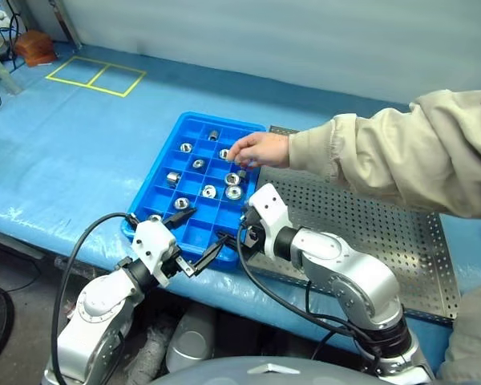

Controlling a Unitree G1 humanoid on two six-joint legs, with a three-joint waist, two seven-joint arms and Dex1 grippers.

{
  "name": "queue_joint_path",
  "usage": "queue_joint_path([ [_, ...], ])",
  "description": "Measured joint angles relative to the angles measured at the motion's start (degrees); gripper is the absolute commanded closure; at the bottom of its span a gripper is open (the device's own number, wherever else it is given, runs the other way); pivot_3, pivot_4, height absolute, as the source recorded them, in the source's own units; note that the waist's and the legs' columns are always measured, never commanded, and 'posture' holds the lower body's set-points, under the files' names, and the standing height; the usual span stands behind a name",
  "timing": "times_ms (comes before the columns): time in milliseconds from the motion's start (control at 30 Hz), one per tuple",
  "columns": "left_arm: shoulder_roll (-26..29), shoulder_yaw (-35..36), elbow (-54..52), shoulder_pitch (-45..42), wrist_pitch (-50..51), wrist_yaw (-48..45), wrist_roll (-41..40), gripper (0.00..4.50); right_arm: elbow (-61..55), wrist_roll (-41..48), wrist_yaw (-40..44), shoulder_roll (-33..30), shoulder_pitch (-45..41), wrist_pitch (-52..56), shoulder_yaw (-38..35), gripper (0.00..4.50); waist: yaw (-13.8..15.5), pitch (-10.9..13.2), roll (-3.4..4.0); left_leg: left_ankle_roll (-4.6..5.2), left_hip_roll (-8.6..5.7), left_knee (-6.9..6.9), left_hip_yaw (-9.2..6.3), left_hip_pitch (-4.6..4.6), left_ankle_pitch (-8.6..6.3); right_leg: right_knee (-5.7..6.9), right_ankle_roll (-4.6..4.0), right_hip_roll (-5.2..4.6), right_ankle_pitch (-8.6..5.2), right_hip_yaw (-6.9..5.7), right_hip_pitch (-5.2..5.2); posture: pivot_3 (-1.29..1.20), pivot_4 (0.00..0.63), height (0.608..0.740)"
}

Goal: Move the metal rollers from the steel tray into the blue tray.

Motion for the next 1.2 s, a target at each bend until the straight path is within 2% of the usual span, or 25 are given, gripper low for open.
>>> queue_joint_path([
  [700, 0.07, 0.36, 1.62, 1.13, -2.39, -2.14, -0.05, 0.00, 0.00, -0.08, -0.53, 0.11, 0.82, 0.06, 1.41, 0.05, -5.91, 0.01, 0.02, 0.00, 0.00, -0.08, -0.07, 0.19, 0.00, -0.03, -0.05, -0.01, -0.03, 0.02, 0.17, 0.33, 0.150, 0.740],
  [1200, -0.10, 0.35, 1.76, 0.51, -2.34, -1.91, 0.02, 0.00, 0.01, -0.11, -0.43, 0.19, 0.60, 0.05, 1.35, 0.05, -6.94, 0.03, 0.03, 0.00, 0.00, -0.11, -0.10, 0.19, 0.00, -0.06, -0.06, -0.01, -0.04, 0.02, 0.17, 0.36, 0.150, 0.740],
])
